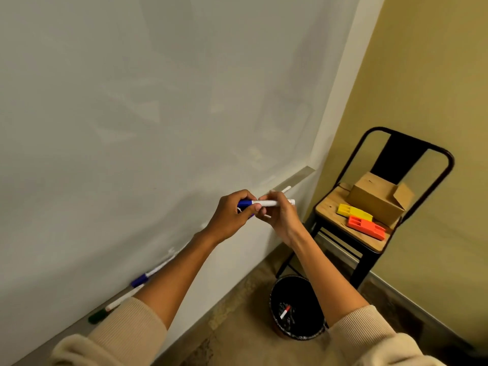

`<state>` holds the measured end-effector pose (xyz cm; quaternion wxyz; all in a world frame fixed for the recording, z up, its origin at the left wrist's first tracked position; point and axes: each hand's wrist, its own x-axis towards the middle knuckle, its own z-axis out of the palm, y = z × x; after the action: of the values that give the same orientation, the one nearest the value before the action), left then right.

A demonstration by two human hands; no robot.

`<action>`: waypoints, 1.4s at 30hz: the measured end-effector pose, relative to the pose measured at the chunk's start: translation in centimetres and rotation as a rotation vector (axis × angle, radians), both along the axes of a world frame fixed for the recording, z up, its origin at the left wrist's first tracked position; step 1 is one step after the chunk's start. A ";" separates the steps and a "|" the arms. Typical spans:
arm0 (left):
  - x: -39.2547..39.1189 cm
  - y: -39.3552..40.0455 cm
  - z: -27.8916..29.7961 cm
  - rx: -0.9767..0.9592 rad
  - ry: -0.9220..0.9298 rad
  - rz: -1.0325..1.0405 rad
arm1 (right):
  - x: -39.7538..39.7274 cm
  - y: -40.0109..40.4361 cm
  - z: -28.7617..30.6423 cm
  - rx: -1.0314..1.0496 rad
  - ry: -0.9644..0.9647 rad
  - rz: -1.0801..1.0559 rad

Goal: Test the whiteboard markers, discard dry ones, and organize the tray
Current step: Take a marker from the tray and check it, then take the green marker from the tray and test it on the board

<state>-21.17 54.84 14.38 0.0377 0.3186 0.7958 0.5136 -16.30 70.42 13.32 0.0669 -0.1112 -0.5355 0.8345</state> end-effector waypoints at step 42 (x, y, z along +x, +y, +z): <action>0.0 13.6 -18.4 -0.890 0.166 -0.077 | 5.8 18.4 -21.7 1.059 -0.340 0.013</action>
<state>-21.17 68.43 -4.00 0.1262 0.3410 0.9270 0.0923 -10.47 88.86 -8.38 0.0212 -0.1921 -0.8858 0.4219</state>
